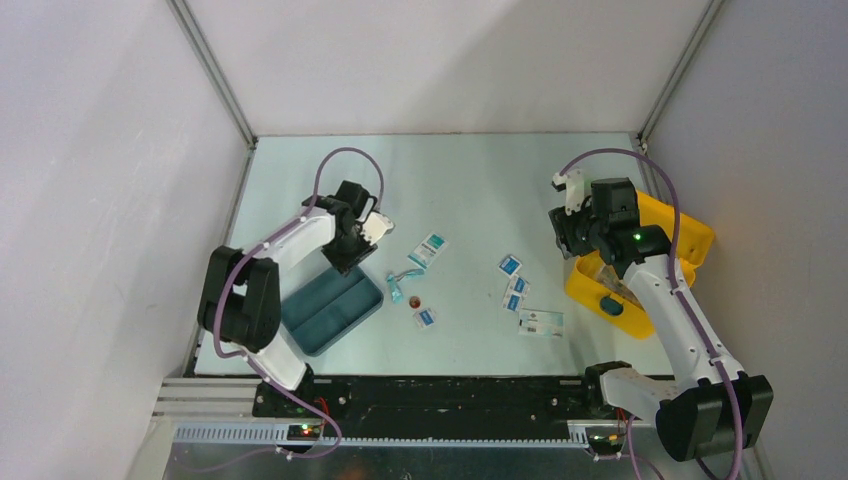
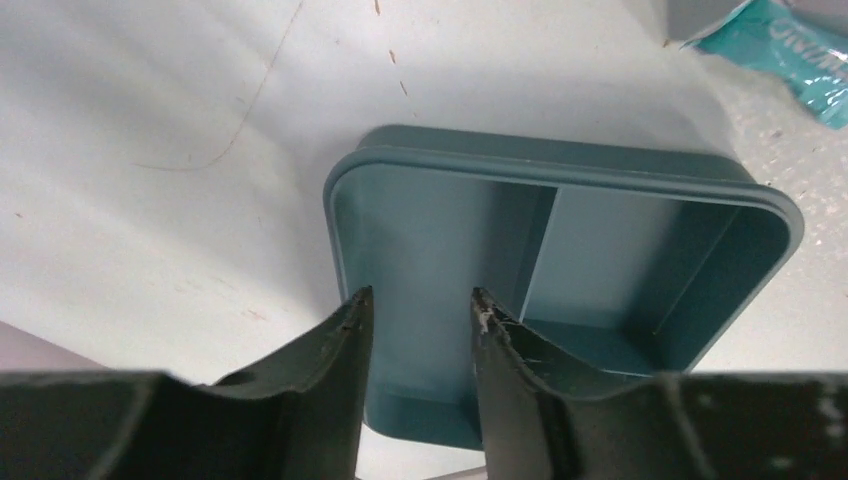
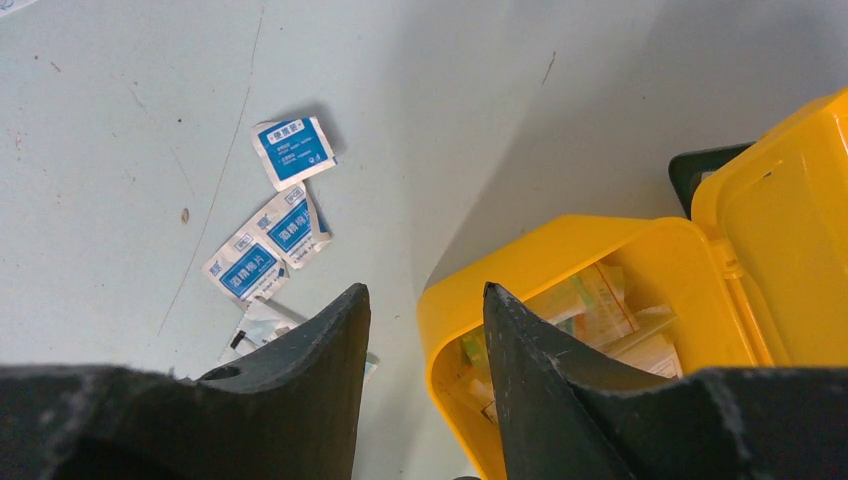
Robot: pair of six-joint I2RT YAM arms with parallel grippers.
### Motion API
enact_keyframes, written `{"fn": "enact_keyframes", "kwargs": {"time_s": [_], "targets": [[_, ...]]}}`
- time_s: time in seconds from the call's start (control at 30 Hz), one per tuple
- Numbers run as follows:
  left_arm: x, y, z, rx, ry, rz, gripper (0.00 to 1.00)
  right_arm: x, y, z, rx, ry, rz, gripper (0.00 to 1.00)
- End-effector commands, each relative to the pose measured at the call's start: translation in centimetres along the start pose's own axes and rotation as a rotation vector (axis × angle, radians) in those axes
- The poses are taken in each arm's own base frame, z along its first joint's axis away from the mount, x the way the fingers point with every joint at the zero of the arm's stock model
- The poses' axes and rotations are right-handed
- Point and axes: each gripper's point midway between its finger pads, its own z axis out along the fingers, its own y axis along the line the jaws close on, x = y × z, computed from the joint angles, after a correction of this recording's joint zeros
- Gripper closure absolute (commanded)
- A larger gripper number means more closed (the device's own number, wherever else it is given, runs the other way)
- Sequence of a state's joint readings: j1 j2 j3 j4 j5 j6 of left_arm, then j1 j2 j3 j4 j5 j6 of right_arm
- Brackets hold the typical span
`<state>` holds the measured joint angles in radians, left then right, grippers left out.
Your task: Organize the medicine kit
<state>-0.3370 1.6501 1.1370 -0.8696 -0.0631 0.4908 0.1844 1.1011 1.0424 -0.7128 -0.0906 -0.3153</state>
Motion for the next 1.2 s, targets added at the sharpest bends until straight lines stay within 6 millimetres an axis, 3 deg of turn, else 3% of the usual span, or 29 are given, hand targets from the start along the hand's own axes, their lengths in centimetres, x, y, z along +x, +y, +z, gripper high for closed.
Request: {"fn": "enact_keyframes", "kwargs": {"time_s": [0.0, 0.27, 0.5, 0.67, 1.07, 1.17], "targets": [[1.5, -0.1, -0.4, -0.028, 0.036, 0.026, 0.51, -2.0, -0.6, -1.2, 0.030, -0.069, -0.020, 0.50], [5.3, -2.6, -0.2, 0.067, 0.093, 0.099, 0.48, -2.1, -0.4, -1.0, 0.019, -0.071, -0.024, 0.50], [7.8, -3.0, -0.8, 0.051, 0.129, 0.108, 0.50, -2.1, -0.3, -1.0, 0.015, -0.071, -0.022, 0.50], [9.1, -3.3, -0.3, 0.067, 0.173, 0.108, 0.56, -2.3, -0.1, -0.9, 0.007, -0.080, -0.021, 0.50], [8.0, -3.3, 1.7, 0.125, 0.165, 0.096, 0.77, -2.4, -0.2, -1.2, 0.015, -0.085, -0.035, 0.50], [8.1, -3.2, 2.1, 0.120, 0.175, 0.101, 0.86, -2.5, -0.3, -1.3, 0.020, -0.087, -0.037, 0.50]]}}
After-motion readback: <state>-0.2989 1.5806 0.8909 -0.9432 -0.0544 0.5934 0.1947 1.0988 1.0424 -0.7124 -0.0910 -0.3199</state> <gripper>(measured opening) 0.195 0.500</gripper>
